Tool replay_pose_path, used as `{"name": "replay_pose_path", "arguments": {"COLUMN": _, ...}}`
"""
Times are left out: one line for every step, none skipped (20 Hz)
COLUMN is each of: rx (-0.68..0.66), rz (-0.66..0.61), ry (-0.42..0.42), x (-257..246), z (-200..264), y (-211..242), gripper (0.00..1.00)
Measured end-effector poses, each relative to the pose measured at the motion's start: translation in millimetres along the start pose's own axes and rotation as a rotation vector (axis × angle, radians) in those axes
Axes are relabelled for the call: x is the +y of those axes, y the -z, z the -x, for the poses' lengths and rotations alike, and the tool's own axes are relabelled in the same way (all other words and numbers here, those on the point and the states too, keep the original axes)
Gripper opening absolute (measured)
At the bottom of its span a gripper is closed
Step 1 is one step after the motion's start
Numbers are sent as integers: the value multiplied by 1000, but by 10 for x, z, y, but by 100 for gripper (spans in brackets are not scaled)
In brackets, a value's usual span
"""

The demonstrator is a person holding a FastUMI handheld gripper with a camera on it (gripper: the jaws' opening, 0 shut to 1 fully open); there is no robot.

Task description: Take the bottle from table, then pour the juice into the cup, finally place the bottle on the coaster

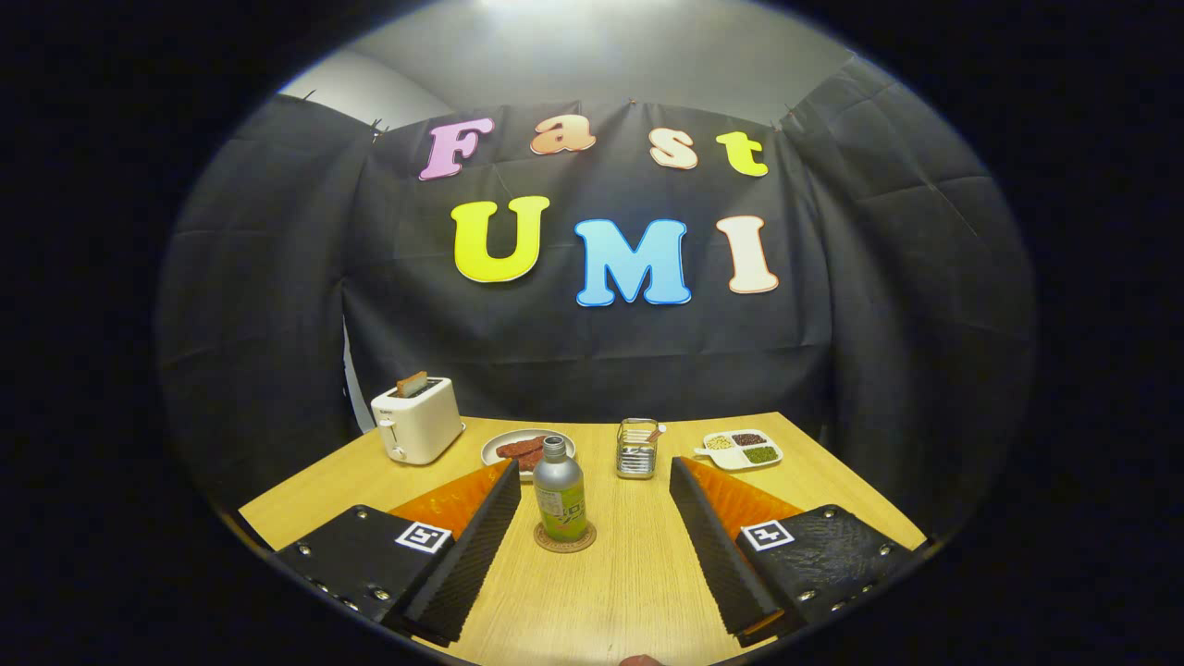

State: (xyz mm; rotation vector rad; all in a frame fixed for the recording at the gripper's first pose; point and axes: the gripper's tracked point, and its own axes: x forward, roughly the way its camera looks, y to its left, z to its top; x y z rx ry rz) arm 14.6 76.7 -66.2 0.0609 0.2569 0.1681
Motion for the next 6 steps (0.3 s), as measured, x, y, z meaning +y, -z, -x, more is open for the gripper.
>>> {"name": "replay_pose_path", "arguments": {"rx": -12, "rz": -17, "ry": -2, "x": -19, "z": 58, "y": -39, "gripper": 98}}
{"name": "replay_pose_path", "arguments": {"rx": -30, "rz": -30, "ry": 2, "x": -52, "z": 108, "y": -99, "gripper": 98}}
{"name": "replay_pose_path", "arguments": {"rx": -49, "rz": -35, "ry": 7, "x": -84, "z": 140, "y": -163, "gripper": 98}}
{"name": "replay_pose_path", "arguments": {"rx": -64, "rz": -31, "ry": 6, "x": -109, "z": 174, "y": -208, "gripper": 98}}
{"name": "replay_pose_path", "arguments": {"rx": -74, "rz": -18, "ry": 14, "x": -157, "z": 188, "y": -224, "gripper": 98}}
{"name": "replay_pose_path", "arguments": {"rx": -82, "rz": -8, "ry": 27, "x": -221, "z": 200, "y": -260, "gripper": 98}}
